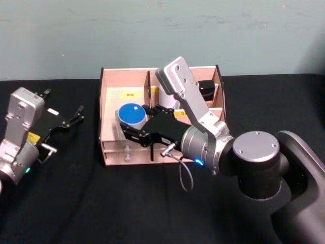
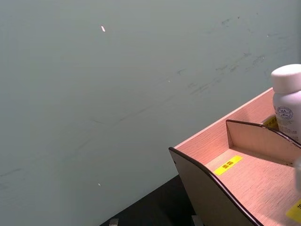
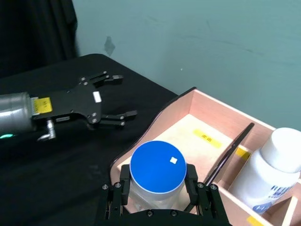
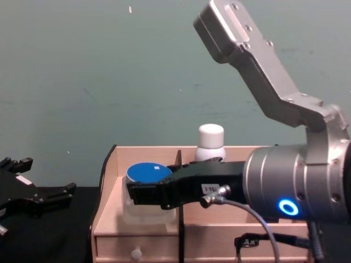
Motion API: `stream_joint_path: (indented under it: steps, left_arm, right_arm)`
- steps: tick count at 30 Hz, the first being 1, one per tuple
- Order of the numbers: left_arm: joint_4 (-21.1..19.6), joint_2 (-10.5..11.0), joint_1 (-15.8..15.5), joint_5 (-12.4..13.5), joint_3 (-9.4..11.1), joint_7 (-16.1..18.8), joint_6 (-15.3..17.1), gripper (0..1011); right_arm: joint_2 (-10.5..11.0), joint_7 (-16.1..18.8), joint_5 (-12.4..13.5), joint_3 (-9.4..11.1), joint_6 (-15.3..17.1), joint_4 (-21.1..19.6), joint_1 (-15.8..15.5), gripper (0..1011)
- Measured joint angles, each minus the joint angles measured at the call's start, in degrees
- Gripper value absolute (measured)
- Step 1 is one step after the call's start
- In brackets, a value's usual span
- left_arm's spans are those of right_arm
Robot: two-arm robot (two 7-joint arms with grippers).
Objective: Pick up the facial cleanser and watermelon frost from the table and place them into the tiered storage box.
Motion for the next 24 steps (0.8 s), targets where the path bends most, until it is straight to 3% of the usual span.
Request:
stream_joint_path:
  steps: [13,24]
  left_arm:
    - [0.0,0.0,0.0,0.0,0.0,0.0,0.0,1001]
    - [0.0,0.0,0.0,0.0,0.0,0.0,0.0,1001]
  right_arm:
    - [-3.11,-1.0,-1.27,0.72,-1.67,6.15,3.69,715]
    - [-4.56,-1.36,-2.5,0.83,-1.77,9.0,5.27,715]
